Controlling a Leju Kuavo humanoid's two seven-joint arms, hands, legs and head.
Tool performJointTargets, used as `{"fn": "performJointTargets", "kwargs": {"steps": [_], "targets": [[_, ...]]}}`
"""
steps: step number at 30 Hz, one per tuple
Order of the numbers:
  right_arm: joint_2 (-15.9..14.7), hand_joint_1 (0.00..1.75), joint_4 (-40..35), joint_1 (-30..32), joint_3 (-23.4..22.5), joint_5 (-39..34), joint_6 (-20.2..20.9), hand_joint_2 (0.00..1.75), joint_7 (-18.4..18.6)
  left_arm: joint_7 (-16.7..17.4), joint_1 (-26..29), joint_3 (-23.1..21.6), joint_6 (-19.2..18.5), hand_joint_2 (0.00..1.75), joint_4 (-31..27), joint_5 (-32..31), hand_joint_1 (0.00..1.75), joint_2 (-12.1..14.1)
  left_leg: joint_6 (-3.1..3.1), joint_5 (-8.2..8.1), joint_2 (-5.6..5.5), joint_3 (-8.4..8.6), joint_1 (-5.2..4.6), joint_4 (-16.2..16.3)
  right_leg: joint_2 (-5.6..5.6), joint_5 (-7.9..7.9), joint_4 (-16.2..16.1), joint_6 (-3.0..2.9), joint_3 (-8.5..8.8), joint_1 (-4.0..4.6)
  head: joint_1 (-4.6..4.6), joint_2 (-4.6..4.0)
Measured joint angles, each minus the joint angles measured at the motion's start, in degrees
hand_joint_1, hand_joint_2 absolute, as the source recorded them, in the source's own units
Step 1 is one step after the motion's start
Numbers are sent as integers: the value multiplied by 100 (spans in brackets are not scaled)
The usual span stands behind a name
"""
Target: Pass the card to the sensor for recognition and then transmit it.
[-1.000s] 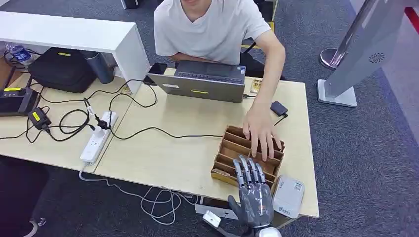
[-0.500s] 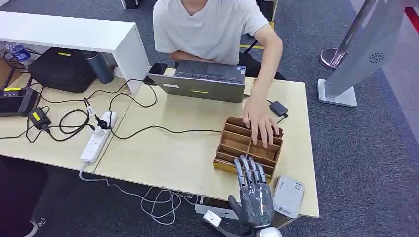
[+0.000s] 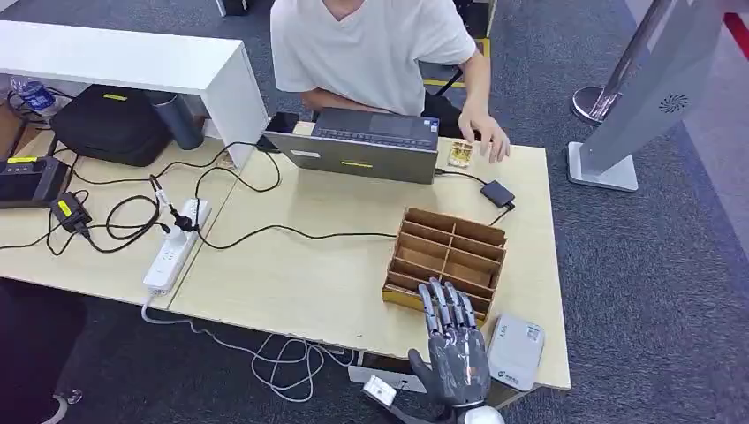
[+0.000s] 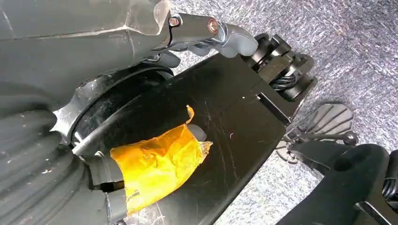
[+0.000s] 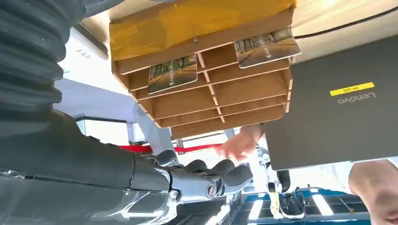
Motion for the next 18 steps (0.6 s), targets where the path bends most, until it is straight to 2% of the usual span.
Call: {"fn": "performJointTargets", "kwargs": {"steps": [6,12,15,18], "targets": [[4,0,59,-31,-85,24,33,175,66,0,0,0,0,175,0,-15,0,2,0,0,0,-1,0,0,0,0,0,0,0,0,0,0],[136,0,479,-362,-287,324,-57,175,343,31,-1,0,-22,175,0,-81,0,0,0,1,1,2,0,1,1,1,0,-1,1,0,0,0],[179,0,713,-504,-415,326,-136,175,358,31,-1,0,-22,175,0,-79,0,0,0,1,1,2,0,1,0,2,0,-1,1,0,2,0],[225,0,946,-529,-559,348,-192,175,356,-200,8,-6,255,175,0,-325,0,0,0,1,1,2,0,2,0,1,0,-1,0,0,0,0]]}}
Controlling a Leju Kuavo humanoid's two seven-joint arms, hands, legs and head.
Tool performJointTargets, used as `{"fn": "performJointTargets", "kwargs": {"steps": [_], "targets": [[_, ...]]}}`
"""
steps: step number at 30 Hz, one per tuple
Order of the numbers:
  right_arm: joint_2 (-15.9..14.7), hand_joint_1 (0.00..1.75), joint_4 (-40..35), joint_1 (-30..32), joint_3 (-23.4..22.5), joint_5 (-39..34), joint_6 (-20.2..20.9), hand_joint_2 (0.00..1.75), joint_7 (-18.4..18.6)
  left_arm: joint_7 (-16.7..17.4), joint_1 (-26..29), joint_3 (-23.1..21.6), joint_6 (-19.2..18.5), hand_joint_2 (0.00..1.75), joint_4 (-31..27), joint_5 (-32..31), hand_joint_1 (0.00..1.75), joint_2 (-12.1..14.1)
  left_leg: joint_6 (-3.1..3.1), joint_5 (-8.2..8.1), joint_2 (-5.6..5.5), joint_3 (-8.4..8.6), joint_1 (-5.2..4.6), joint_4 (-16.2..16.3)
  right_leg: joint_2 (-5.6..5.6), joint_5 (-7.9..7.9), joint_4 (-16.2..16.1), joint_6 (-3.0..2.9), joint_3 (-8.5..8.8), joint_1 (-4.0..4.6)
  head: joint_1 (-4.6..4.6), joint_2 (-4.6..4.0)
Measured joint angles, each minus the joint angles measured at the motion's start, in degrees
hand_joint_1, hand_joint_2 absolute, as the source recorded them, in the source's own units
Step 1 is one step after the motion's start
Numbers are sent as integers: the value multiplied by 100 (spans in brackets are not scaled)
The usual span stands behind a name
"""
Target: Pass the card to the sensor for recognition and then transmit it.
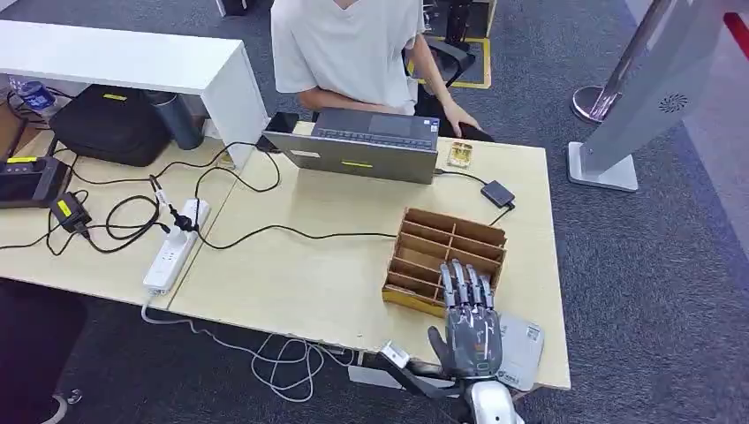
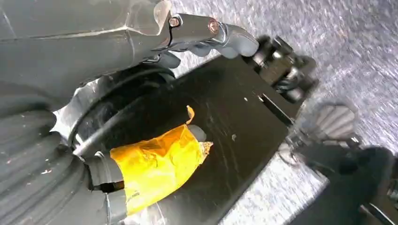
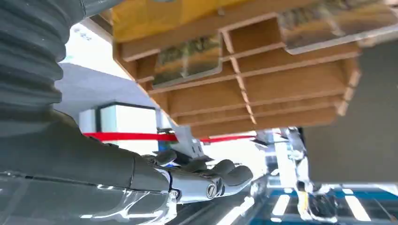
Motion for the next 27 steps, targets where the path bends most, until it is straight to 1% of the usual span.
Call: {"fn": "performJointTargets", "kwargs": {"steps": [2,5,6,9,12,18,27], "targets": [[7,0,73,13,-79,24,-48,175,-4,-233,19,-48,259,175,0,-143,0,0,0,0,-1,0,0,1,0,0,0,0,-3,0,0,0],[9,0,123,86,-219,96,-50,175,-24,-762,5,-201,747,175,0,-296,0,-4,1,-1,-2,-3,0,1,0,-1,-1,1,-3,-1,0,0],[15,0,121,116,-258,98,-39,175,-35,-838,0,-241,790,175,0,-278,0,-4,1,-2,-1,-3,0,0,1,-1,-1,1,-3,-1,0,0],[28,0,121,149,-322,122,-22,175,-59,-829,-2,-256,740,175,0,-193,0,-2,1,-2,0,-2,0,0,1,-1,-1,1,-3,0,0,0],[63,0,145,154,-389,114,-44,175,-72,-654,-4,-260,600,175,0,-125,0,-2,1,-2,-1,-2,0,1,1,-1,0,1,-3,0,0,0],[72,0,234,157,-453,81,-66,175,-92,-490,-3,-258,497,175,0,15,0,0,1,-1,-1,-2,0,1,1,-1,0,1,-3,0,0,0],[109,0,234,159,-488,79,-57,175,-131,-471,-2,-258,436,175,0,34,0,0,1,-1,-1,-2,0,1,1,-1,-1,1,-3,0,0,0]]}}
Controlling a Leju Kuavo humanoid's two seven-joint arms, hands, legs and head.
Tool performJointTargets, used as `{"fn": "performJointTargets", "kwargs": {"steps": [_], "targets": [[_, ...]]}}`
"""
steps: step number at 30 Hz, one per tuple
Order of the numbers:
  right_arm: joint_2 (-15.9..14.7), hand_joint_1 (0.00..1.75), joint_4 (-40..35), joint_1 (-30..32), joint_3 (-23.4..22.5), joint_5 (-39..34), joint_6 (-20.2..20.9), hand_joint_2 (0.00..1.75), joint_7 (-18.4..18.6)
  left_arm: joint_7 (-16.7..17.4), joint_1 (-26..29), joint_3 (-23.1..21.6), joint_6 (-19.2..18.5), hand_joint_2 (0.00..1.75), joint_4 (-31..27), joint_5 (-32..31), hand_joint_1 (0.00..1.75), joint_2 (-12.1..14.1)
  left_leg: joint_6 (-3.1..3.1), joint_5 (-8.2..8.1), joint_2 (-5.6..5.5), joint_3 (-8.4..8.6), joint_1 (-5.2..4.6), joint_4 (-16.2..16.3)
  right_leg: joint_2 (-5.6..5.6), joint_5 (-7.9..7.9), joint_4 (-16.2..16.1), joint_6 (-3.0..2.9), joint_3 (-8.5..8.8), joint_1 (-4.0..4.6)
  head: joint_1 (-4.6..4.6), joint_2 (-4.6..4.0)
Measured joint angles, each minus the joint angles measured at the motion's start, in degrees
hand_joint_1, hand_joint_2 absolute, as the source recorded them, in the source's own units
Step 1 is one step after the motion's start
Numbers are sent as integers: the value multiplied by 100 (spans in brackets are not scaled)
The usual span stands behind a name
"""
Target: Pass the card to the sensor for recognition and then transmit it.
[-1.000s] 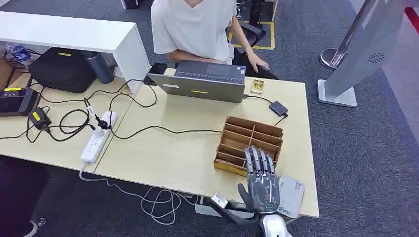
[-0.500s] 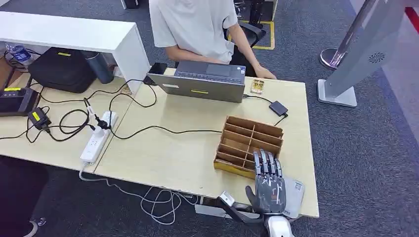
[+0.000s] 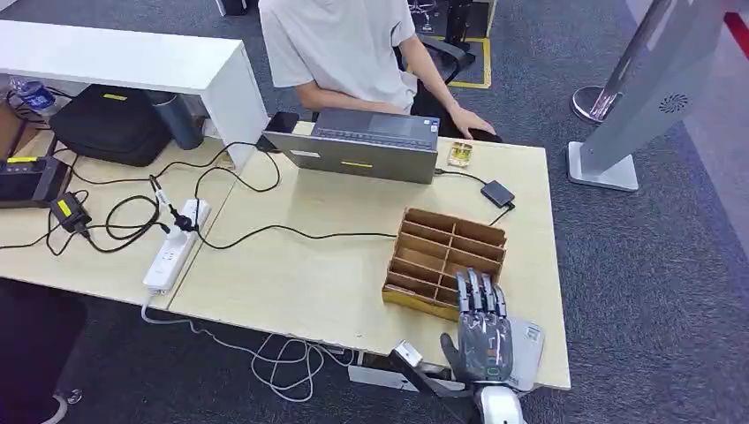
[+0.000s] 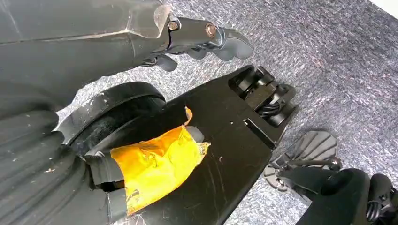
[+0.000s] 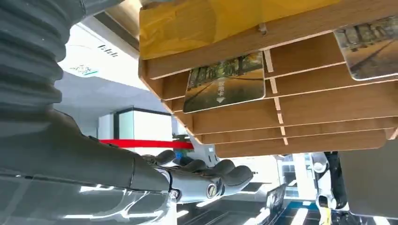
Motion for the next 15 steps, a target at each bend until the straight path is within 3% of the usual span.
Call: {"fn": "performJointTargets", "kwargs": {"steps": [15], "targets": [[52,0,208,-57,-68,-103,-94,175,-96,219,9,0,-190,175,0,129,0,13,0,0,0,0,0,0,0,0,0,0,1,0,0,0]]}}
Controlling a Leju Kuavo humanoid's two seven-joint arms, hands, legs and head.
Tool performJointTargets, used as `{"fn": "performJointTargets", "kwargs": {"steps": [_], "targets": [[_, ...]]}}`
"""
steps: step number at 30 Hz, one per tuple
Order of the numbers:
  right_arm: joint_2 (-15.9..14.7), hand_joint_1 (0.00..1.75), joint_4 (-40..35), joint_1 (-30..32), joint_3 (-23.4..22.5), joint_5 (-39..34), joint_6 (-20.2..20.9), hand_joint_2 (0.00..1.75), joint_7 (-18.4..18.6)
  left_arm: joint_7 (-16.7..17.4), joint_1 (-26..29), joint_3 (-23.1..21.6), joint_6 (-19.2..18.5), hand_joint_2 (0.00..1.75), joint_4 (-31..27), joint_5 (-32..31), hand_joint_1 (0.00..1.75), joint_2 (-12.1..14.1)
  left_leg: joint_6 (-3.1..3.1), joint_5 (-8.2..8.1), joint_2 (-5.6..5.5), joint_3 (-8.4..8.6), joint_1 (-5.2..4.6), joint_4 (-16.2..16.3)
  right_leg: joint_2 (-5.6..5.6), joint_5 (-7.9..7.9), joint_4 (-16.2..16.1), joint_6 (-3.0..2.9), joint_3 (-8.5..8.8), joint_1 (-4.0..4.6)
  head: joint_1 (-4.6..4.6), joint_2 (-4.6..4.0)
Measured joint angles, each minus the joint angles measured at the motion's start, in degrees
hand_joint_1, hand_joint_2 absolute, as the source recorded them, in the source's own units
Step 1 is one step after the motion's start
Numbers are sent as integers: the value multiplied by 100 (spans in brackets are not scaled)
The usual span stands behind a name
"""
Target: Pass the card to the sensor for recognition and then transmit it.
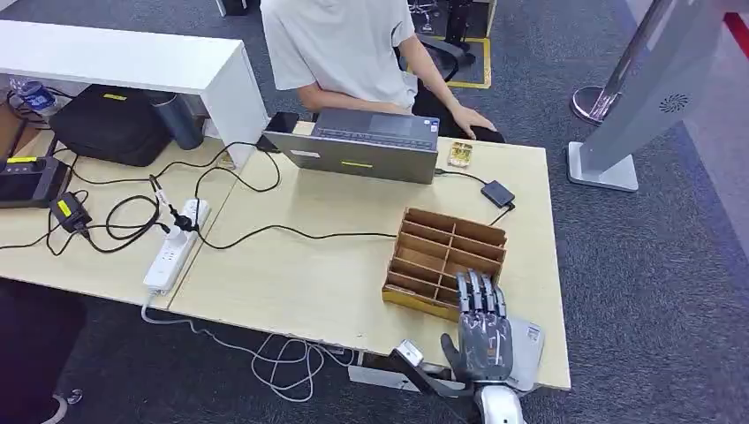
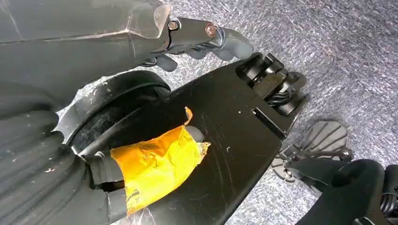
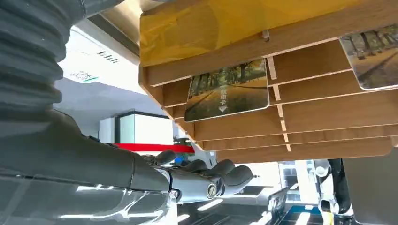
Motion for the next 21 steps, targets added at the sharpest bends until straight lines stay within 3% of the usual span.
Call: {"fn": "performJointTargets", "kwargs": {"steps": [9,10,21], "targets": [[11,0,70,-45,-11,-18,2,175,-17,15,14,0,-20,175,0,20,0,2,0,0,0,0,0,0,0,0,0,0,0,0,0,0],[11,175,70,-45,-11,-18,0,175,-20,17,17,0,-20,175,0,24,0,2,0,0,0,0,0,0,0,0,0,0,0,0,0,0],[28,175,94,-47,-11,-144,-2,175,-133,31,33,0,-17,175,0,66,0,4,0,0,0,0,0,0,0,0,0,0,0,0,0,0]]}}
